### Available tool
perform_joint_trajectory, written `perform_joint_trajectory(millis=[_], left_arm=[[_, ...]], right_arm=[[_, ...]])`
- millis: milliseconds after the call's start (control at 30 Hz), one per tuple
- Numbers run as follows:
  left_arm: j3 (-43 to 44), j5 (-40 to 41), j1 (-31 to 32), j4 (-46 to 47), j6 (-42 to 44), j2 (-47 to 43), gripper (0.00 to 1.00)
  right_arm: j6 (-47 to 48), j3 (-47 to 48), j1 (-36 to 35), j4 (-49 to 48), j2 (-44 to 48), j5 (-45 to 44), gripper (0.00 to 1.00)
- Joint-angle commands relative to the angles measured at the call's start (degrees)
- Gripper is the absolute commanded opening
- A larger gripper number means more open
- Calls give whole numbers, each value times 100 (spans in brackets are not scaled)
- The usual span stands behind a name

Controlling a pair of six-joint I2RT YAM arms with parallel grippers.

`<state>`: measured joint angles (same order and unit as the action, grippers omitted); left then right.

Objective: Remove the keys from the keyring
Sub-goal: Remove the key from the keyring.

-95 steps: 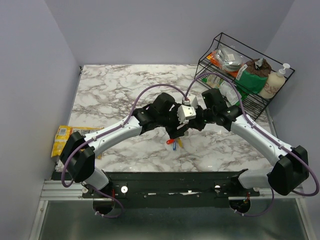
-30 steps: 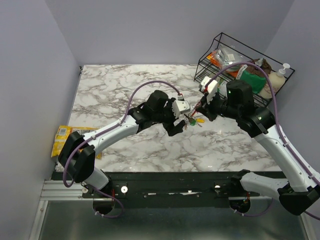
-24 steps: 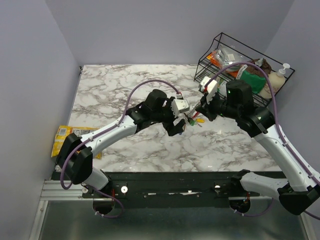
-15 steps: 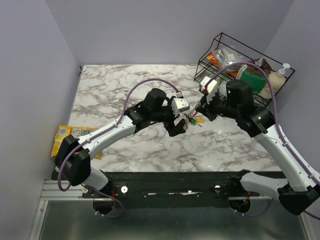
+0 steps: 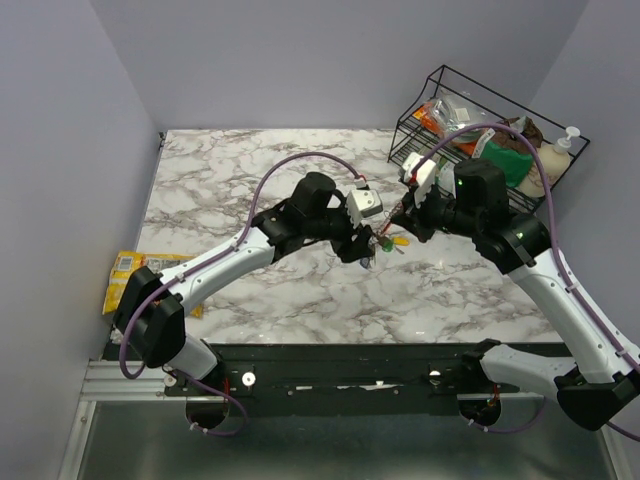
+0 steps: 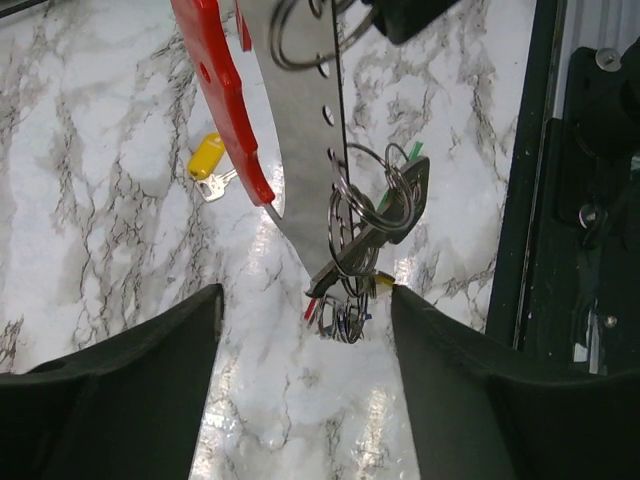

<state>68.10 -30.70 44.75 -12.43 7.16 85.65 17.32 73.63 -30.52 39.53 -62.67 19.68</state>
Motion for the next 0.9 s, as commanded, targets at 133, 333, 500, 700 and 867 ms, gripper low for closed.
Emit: perform_joint_trajectory(millis=[133, 333, 500, 700, 867], left_arm=[[459, -50, 16, 47, -145, 154, 50], [573, -77, 16, -58, -118, 198, 27], [556, 55, 25, -137, -74, 102, 13], [468, 231, 16, -164, -21, -118, 11], [529, 345, 16, -286, 49, -276, 2]], right_arm=[[-124, -15, 38, -165, 115, 247, 1], [-80, -94, 64, -173, 168, 150, 1], [-36, -147, 73, -209, 238, 71, 1], [17, -155, 90, -217, 273, -17, 1], [131, -191, 99, -174, 317, 1, 16]])
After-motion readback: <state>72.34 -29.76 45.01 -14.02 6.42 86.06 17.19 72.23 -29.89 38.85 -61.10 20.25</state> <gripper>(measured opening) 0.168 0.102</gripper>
